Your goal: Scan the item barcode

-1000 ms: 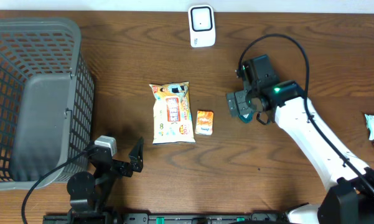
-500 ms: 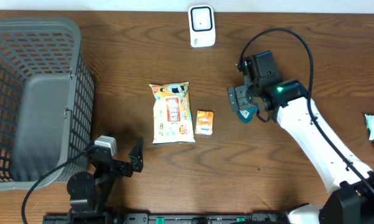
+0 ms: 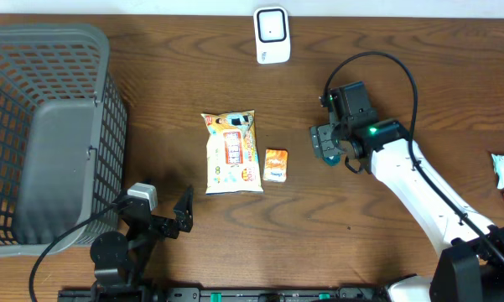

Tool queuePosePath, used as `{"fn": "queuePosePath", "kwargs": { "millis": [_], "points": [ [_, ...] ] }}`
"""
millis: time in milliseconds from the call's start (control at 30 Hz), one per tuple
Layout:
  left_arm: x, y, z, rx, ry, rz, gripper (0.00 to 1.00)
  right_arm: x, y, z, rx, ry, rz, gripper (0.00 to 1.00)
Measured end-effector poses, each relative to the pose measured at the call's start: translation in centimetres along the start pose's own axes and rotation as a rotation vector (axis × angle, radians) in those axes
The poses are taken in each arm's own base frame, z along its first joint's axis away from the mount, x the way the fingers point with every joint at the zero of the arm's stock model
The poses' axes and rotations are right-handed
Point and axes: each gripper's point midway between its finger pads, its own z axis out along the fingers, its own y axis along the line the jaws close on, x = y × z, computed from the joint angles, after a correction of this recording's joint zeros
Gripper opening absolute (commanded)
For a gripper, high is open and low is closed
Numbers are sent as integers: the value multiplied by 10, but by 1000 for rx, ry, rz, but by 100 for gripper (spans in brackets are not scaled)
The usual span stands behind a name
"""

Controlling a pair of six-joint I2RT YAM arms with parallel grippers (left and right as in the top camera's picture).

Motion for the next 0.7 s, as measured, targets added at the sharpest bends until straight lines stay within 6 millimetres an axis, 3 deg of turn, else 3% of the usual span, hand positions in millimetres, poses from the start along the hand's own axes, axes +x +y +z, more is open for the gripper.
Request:
{"fn": "queuePosePath", "kwargs": {
  "millis": [133,267,367,500,700],
  "points": [
    [0,0,0,0,0,0,98,0,0,3,-1,-9,4,59],
    [0,0,0,0,0,0,98,-4,0,3,-3,-26,6,35],
    [0,0,0,0,0,0,98,-5,-2,3,-1,-27,16,27],
    [0,0,0,0,0,0,98,-6,-9,3,2,-29,38,24],
    [0,0,0,0,0,0,98,-9,-13,6,6,-84,50,33]
  ]
}}
